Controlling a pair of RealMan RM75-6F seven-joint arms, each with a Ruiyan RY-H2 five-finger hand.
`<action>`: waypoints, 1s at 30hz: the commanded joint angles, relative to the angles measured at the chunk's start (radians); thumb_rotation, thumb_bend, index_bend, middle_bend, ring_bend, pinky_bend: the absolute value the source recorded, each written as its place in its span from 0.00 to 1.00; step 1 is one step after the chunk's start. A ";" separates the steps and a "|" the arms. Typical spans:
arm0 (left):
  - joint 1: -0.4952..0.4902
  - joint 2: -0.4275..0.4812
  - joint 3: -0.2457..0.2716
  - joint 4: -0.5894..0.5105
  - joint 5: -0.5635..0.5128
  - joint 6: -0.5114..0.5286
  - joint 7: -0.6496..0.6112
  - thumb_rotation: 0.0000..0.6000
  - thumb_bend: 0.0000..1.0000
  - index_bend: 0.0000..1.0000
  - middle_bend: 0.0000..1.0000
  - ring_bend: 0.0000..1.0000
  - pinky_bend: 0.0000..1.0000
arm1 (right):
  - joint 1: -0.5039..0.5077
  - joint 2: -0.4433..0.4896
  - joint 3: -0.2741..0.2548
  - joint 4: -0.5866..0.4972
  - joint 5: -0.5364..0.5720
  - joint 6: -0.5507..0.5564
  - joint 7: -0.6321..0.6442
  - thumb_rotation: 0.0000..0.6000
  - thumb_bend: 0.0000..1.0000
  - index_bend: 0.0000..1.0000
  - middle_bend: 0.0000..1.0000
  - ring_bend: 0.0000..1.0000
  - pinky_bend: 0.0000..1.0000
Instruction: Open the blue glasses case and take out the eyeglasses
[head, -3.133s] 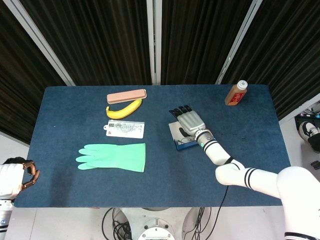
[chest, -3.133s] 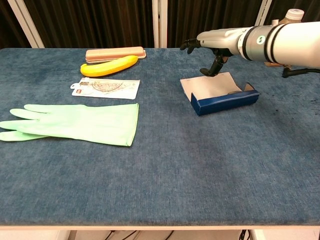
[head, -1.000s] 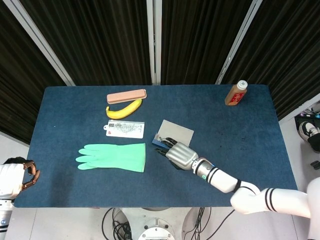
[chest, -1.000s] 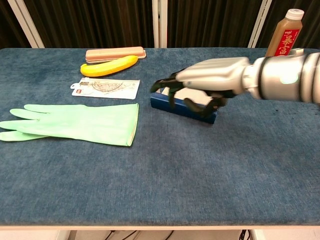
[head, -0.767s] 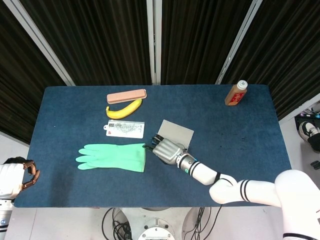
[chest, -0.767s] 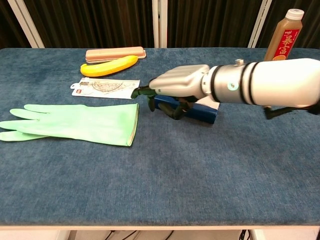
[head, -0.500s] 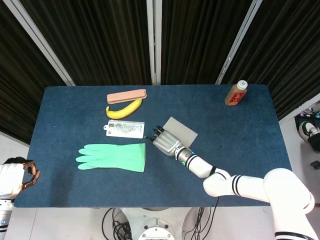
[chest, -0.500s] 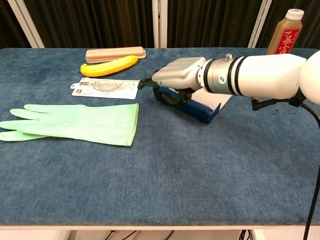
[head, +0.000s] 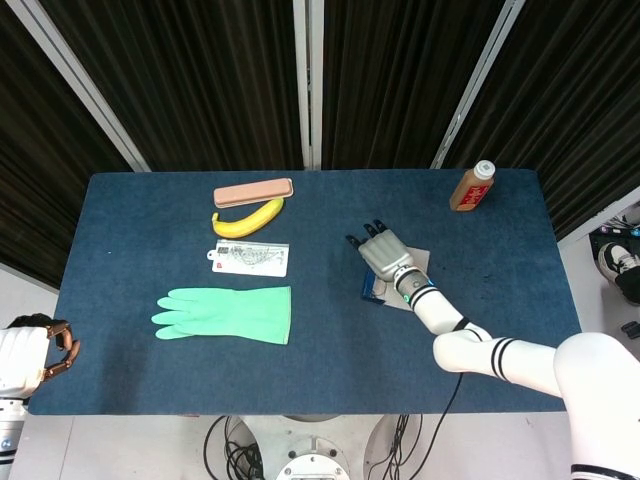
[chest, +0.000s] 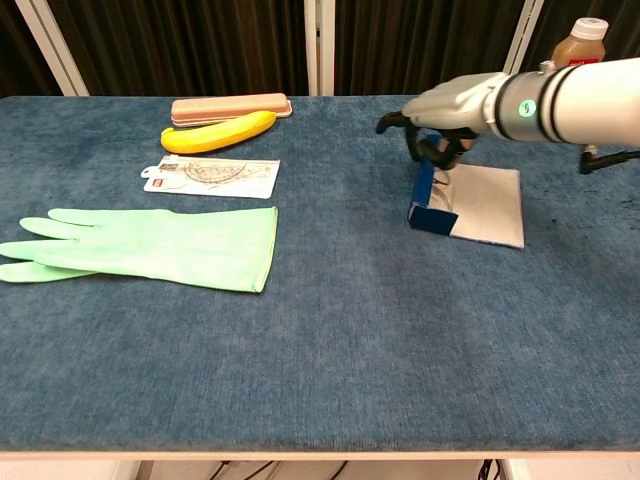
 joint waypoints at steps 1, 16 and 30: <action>0.000 0.000 0.000 0.000 0.000 0.000 0.002 1.00 0.37 0.66 0.66 0.43 0.41 | -0.024 0.063 -0.029 -0.074 0.024 0.001 0.015 1.00 0.75 0.00 0.33 0.00 0.00; 0.000 -0.004 -0.001 -0.001 -0.002 0.002 0.017 1.00 0.37 0.66 0.66 0.43 0.41 | -0.055 0.072 -0.038 -0.060 -0.072 -0.002 0.112 1.00 0.20 0.03 0.30 0.00 0.00; -0.001 -0.002 -0.001 -0.001 -0.002 0.000 0.009 1.00 0.37 0.66 0.66 0.43 0.41 | -0.020 -0.038 0.002 0.067 -0.080 -0.011 0.136 1.00 0.30 0.06 0.33 0.00 0.00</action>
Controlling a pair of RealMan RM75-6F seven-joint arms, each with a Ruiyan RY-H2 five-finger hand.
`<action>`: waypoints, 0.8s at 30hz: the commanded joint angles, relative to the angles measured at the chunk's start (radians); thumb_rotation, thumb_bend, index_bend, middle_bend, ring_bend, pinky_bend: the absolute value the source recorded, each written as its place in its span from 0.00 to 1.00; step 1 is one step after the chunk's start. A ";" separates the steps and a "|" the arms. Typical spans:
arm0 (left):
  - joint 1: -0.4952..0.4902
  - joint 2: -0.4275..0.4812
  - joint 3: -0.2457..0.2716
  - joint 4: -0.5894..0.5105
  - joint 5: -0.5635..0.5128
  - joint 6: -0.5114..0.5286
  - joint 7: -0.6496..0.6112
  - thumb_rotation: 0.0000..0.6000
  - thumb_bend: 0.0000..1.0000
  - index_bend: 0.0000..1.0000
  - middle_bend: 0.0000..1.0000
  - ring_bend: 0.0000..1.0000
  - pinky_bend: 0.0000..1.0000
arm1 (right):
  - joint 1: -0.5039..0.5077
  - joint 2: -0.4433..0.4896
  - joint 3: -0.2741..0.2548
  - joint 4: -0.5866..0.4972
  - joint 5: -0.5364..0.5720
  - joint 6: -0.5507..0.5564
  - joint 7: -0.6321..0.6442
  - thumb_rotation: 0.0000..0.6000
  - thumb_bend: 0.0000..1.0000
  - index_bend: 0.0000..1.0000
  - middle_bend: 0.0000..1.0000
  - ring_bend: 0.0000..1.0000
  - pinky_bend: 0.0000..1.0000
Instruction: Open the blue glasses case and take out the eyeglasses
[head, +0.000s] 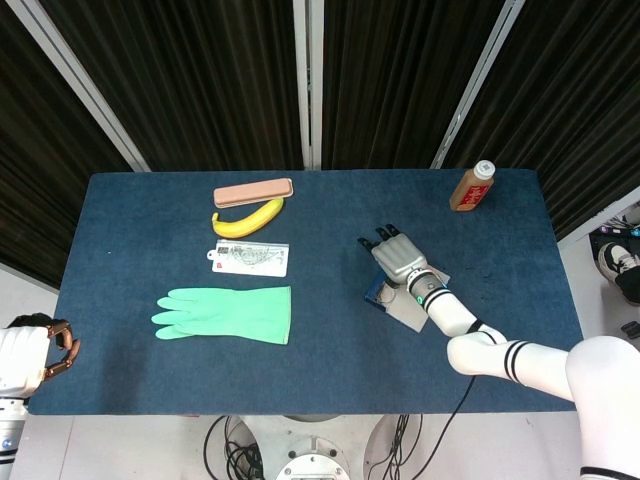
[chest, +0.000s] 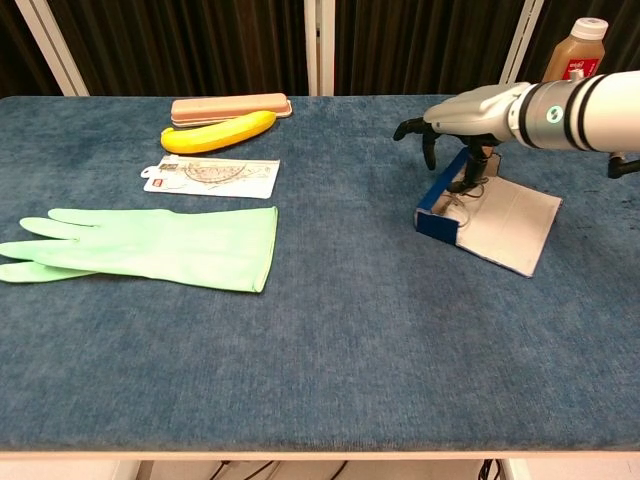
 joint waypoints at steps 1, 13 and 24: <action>0.000 0.001 0.000 0.000 0.001 -0.001 -0.002 1.00 0.37 0.66 0.66 0.43 0.41 | 0.018 -0.044 0.019 0.037 0.005 0.013 -0.005 1.00 0.31 0.07 0.34 0.00 0.00; -0.001 0.004 0.001 0.002 0.002 -0.003 -0.017 1.00 0.37 0.66 0.66 0.43 0.41 | 0.111 -0.225 0.113 0.196 0.111 0.033 -0.064 1.00 0.33 0.09 0.37 0.00 0.00; -0.003 0.007 0.002 0.000 0.002 -0.007 -0.025 1.00 0.37 0.66 0.66 0.43 0.41 | 0.161 -0.132 0.050 0.109 0.327 -0.047 -0.175 1.00 0.33 0.10 0.38 0.00 0.00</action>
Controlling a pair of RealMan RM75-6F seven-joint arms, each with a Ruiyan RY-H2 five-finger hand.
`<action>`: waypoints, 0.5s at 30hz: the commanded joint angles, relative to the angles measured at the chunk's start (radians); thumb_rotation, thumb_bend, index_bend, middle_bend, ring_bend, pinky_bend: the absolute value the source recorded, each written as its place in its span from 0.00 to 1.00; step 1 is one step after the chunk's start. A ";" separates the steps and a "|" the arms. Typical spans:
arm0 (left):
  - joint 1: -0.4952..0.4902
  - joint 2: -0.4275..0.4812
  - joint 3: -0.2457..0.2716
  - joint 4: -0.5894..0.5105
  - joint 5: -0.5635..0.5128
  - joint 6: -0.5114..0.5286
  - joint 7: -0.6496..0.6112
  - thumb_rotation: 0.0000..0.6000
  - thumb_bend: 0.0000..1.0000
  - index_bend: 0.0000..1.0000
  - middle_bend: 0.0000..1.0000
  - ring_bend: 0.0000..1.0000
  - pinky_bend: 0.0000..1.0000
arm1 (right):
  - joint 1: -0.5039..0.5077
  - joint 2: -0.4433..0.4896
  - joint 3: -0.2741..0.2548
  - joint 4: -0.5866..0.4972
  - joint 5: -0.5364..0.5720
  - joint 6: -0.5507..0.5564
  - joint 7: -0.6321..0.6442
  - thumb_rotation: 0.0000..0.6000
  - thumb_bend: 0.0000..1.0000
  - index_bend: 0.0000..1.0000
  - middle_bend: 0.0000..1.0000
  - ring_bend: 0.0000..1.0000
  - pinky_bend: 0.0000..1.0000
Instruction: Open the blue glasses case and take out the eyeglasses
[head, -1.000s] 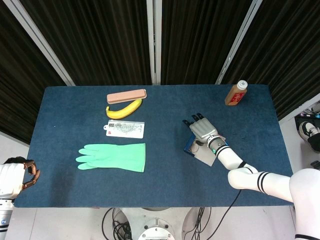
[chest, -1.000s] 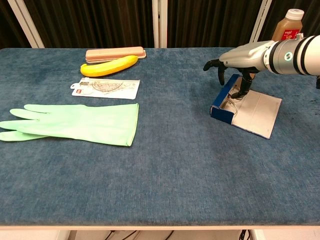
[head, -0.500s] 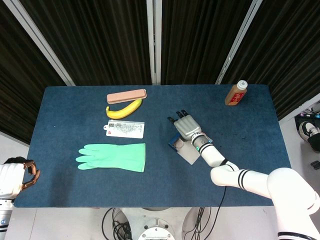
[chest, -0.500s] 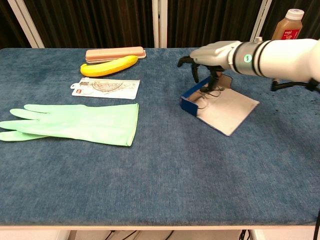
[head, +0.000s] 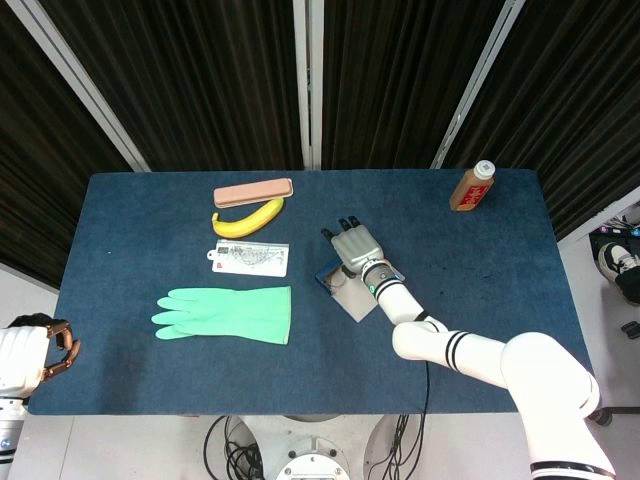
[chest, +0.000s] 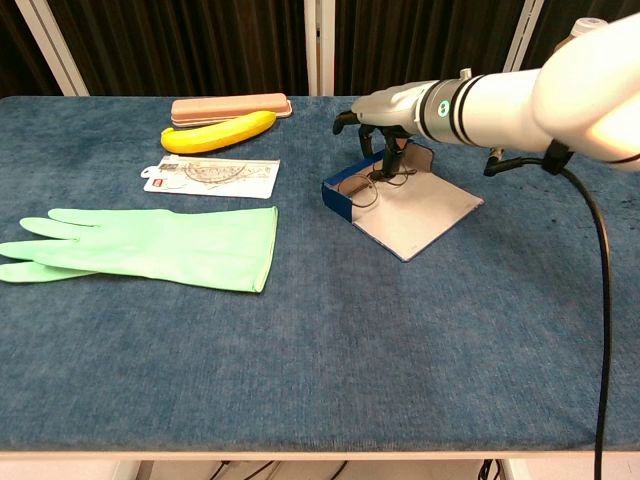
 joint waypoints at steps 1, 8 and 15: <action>0.000 0.000 0.000 0.000 0.000 0.000 0.001 1.00 0.37 0.66 0.66 0.43 0.41 | 0.016 0.064 -0.049 -0.072 0.075 -0.004 -0.042 1.00 0.33 0.10 0.38 0.00 0.00; 0.000 0.000 0.000 -0.002 -0.001 0.000 0.006 1.00 0.37 0.66 0.66 0.43 0.41 | 0.027 0.162 -0.102 -0.212 0.183 0.033 -0.053 1.00 0.33 0.10 0.40 0.00 0.00; -0.001 -0.002 0.000 -0.002 -0.002 0.000 0.011 1.00 0.37 0.66 0.66 0.43 0.41 | 0.011 0.216 -0.101 -0.272 0.141 0.022 0.013 1.00 0.33 0.10 0.39 0.00 0.00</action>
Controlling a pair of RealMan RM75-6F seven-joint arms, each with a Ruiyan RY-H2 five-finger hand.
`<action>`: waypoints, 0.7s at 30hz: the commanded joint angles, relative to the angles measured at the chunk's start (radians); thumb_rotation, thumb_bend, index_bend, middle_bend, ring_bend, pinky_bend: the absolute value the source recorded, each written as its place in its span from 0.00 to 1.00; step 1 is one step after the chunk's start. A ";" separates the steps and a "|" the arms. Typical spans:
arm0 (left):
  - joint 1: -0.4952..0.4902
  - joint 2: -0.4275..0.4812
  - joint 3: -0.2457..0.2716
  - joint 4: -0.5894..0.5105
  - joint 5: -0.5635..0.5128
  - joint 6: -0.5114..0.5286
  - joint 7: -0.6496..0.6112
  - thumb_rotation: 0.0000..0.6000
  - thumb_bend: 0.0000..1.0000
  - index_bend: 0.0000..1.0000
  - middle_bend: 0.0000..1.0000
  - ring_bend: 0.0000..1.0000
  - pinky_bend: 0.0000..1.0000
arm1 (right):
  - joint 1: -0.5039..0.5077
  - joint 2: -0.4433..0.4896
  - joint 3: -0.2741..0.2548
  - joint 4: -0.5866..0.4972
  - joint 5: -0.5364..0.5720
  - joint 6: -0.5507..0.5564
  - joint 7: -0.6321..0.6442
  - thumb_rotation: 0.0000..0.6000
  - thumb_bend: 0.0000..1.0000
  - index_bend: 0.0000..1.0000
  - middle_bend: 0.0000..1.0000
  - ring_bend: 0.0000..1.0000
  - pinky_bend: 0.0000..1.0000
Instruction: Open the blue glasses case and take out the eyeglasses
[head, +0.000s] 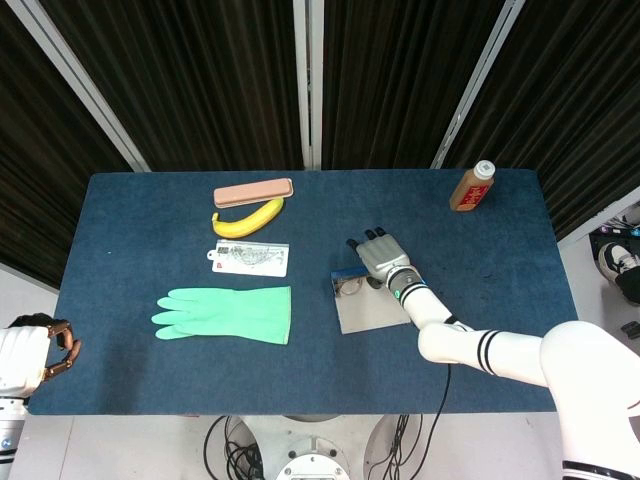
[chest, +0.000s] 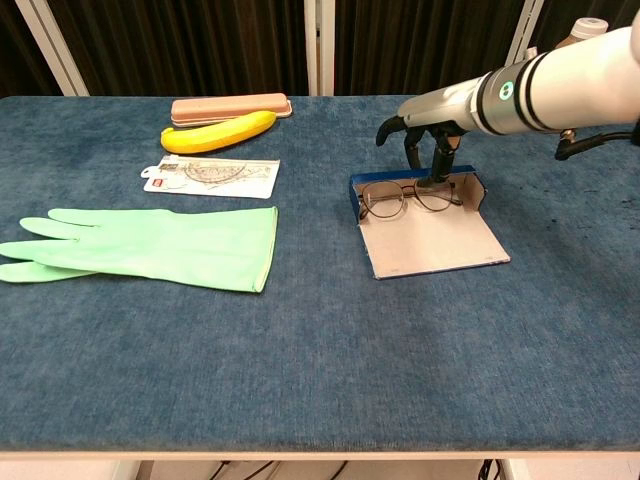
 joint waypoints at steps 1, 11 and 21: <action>0.000 0.000 0.000 0.000 0.000 0.001 0.001 1.00 0.37 0.66 0.66 0.43 0.41 | -0.008 0.008 -0.002 -0.003 -0.032 0.001 0.028 1.00 0.33 0.11 0.38 0.00 0.00; 0.000 0.000 0.000 0.000 -0.001 0.000 -0.002 1.00 0.37 0.66 0.66 0.43 0.41 | -0.007 -0.043 -0.024 0.055 -0.088 0.004 0.053 1.00 0.36 0.19 0.30 0.00 0.00; 0.000 0.002 0.001 0.000 0.000 -0.001 -0.006 1.00 0.37 0.66 0.66 0.43 0.40 | -0.002 -0.053 -0.031 0.072 -0.091 0.012 0.069 1.00 0.38 0.29 0.30 0.00 0.00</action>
